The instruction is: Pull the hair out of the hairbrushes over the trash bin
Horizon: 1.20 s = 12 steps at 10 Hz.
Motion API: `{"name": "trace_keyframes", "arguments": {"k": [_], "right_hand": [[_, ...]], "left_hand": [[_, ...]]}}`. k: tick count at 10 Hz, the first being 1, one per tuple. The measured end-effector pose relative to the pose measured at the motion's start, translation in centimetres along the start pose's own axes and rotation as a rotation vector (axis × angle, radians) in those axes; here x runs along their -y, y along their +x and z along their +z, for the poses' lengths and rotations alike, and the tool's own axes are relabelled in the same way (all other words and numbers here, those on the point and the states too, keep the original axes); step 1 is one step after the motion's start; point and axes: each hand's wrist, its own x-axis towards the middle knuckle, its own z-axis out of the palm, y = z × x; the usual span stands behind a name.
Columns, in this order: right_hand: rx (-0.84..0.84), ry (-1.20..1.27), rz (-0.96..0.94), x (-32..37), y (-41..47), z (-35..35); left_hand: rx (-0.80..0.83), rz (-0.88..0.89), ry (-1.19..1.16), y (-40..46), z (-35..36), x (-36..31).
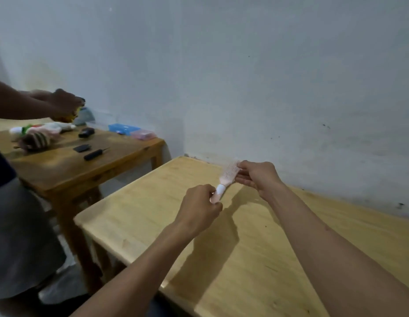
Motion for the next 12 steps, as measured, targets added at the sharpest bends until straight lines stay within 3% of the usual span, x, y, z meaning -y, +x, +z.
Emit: {"name": "trace_keyframes", "arguments": {"k": [3, 6, 9, 11, 12], "right_hand": [[-0.137, -0.079, 0.133, -2.3, 4.9, -5.6], [-0.236, -0.256, 0.134, -2.9, 8.4, -5.2], [-0.357, -0.416, 0.091, -2.8, 9.0, -4.4], [-0.333, -0.444, 0.079, -2.7, 8.6, -4.3], [-0.326, -0.454, 0.067, -3.0, 7.9, -4.6]], "left_hand": [[0.156, 0.046, 0.008, 3.8, 7.7, -1.0], [0.198, 0.111, 0.036, 6.1, 8.1, -0.9], [0.191, 0.172, 0.026, 6.8, 8.2, -0.7], [0.198, 0.188, -0.013, 6.8, 8.1, -0.8], [0.111, 0.255, -0.106, 5.5, 7.1, -1.0]]}}
